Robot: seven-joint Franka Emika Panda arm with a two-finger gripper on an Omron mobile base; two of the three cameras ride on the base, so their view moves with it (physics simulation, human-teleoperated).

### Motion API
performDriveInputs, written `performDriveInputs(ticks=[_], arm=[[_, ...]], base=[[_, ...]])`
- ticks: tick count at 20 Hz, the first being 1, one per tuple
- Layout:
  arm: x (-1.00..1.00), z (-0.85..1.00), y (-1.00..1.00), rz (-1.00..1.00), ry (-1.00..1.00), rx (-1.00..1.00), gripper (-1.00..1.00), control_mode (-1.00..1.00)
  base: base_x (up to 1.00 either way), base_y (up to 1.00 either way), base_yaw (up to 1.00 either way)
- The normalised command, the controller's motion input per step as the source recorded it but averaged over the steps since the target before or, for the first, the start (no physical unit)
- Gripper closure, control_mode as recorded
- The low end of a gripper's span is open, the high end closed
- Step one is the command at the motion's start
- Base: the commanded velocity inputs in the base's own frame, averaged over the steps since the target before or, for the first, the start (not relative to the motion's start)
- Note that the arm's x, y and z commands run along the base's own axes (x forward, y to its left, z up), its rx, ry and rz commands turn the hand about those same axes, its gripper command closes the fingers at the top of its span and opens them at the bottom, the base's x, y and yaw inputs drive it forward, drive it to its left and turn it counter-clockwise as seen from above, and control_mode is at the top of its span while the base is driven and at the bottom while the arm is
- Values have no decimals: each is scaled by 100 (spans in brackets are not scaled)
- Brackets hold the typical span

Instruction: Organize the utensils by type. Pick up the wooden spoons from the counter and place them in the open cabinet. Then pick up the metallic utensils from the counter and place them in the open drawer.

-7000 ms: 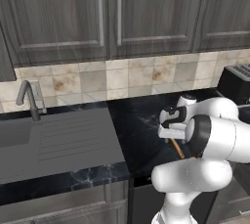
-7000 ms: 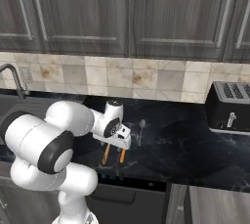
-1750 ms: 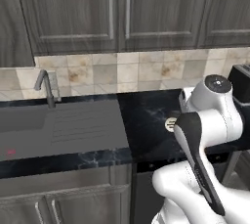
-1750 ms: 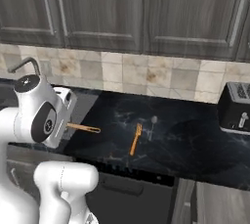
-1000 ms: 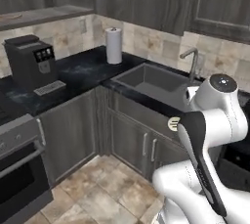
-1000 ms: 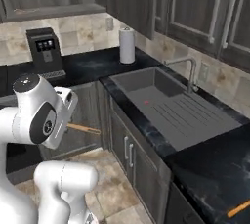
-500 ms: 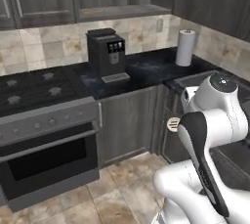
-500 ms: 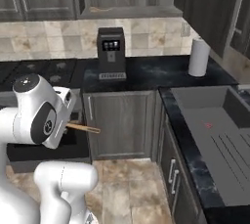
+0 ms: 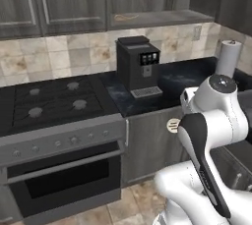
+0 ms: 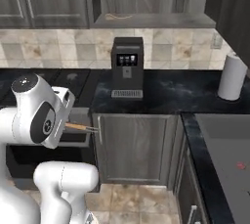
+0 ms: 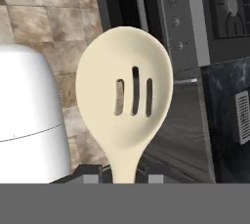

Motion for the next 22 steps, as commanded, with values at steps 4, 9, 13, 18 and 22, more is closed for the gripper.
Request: performDriveInputs(ticks=[4,9,13,18,22], arm=[[0,0,0,0,0,0,100,100],[0,0,0,0,0,0,100,100],[0,0,0,0,0,0,100,100],[0,0,0,0,0,0,100,100],[0,0,0,0,0,0,100,100]], base=[[80,-17,14],[80,-26,9],[69,-33,3],[67,-17,7],[56,-18,9]])
